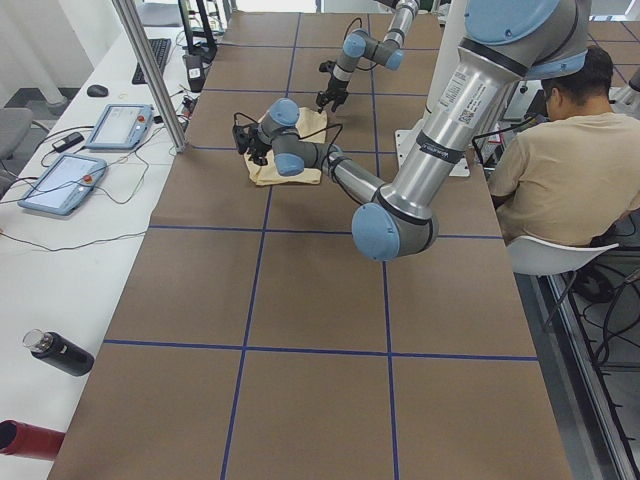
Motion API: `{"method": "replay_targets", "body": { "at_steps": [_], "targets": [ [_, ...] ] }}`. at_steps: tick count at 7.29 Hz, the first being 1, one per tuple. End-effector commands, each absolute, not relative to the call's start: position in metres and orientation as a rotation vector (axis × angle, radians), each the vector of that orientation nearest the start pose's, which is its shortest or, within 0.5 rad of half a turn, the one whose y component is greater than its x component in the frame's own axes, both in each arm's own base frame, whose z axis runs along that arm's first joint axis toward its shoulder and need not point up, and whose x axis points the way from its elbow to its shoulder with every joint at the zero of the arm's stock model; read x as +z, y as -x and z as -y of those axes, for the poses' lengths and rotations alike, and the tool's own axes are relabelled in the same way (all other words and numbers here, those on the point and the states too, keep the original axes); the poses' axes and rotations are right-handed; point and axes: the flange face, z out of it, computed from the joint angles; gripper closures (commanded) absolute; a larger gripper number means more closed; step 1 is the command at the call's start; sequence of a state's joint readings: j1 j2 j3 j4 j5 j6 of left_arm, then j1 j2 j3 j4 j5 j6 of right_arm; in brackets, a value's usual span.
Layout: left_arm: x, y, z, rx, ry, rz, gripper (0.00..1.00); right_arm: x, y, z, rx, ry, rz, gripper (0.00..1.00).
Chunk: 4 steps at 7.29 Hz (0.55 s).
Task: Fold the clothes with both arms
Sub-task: 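Grasp the near corner of the folded shirt with the right gripper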
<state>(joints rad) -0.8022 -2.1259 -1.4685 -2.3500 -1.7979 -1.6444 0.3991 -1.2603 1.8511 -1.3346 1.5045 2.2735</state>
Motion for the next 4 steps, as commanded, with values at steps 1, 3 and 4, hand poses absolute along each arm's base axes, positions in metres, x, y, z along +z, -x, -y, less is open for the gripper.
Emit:
{"method": "replay_targets", "body": {
  "at_steps": [1,3,4],
  "targets": [
    [0.2925,-0.4076,0.5811,-0.62,-0.256,-1.236,0.71,0.3451,0.4953,0.3605,1.061,0.065,0.865,0.27],
    [0.2936,-0.4074,0.5809,-0.621,-0.255,-1.234,0.71,0.3466,0.4931,0.3647,1.062,0.057,0.863,0.27],
    [0.2936,-0.4074,0.5809,-0.621,-0.255,-1.234,0.71,0.3507,0.4955,0.3657,1.062,0.055,0.853,0.27]
  ]
}}
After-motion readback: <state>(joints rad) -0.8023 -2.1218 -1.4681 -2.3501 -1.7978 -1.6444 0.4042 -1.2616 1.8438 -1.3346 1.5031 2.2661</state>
